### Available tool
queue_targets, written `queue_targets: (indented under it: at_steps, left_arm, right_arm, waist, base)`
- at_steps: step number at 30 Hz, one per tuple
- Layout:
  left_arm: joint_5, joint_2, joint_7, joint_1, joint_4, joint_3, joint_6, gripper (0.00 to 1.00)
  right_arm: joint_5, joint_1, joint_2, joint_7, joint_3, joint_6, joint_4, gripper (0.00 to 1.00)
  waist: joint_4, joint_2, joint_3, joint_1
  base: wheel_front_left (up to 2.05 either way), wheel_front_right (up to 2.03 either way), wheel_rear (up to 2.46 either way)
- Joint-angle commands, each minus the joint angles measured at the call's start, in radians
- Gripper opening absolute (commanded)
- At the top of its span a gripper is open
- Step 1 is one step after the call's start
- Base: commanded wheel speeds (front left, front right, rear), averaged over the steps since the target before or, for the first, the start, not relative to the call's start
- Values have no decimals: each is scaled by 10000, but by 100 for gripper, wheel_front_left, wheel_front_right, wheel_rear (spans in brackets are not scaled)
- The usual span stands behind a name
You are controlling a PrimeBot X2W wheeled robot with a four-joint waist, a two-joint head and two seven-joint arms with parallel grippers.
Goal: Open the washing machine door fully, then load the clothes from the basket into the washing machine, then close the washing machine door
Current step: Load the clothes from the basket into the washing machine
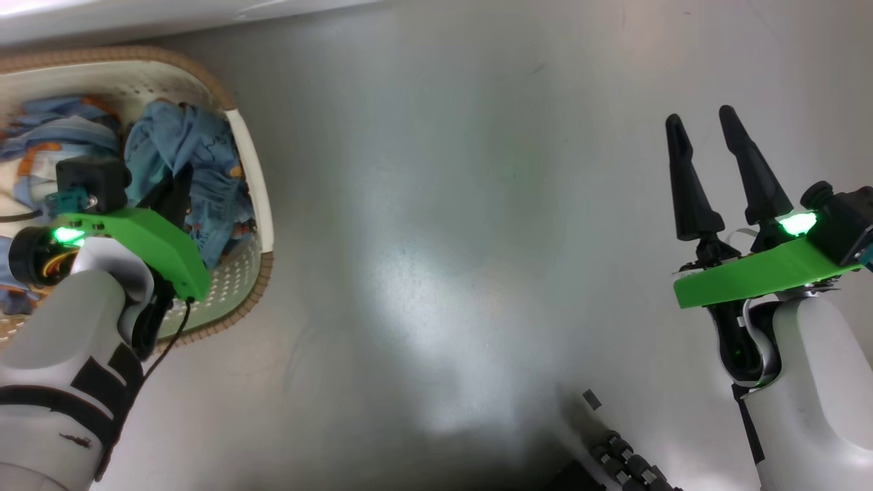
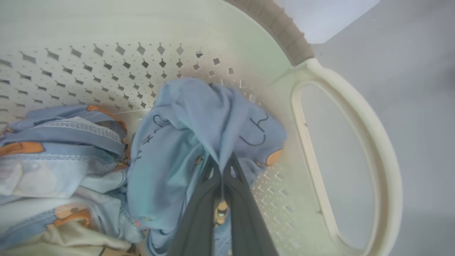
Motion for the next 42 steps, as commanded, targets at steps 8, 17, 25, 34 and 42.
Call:
queue_targets:
  at_steps: [8,17,25,34,42]
  left_arm:
    - [-138,370,-65,485,-627,1176,-15,0]
    - [1180,191,-65,2122,-1797,3566,-15,0]
    - [2564,-209,-65,3587,-3009,5157,-15,0]
    - [3682,-559,-65,5199,-4642,6597,-15,0]
    - [4616,-769,-65,6765,-6241,7346,-15,0]
  right_arm:
    - [-106,471,-51,-117,-82,16,-168,100]
    - [-100,798,-218,-117,-180,16,156,100]
    - [-70,1323,-449,-117,-179,16,452,100]
    - [-34,2098,-718,-117,-224,16,758,100]
    - [15,2861,-878,-117,-306,16,919,100]
  waist:
    - [413,0,-733,0]
    - [844,0,-2172,0]
    - [1250,0,-3620,0]
    - [1696,0,-5072,0]
    - [1918,0,-6225,0]
  base:
    - [0,0,0]
    - [0,0,0]
    - [0,0,0]
    - [0,0,0]
    - [0,0,0]
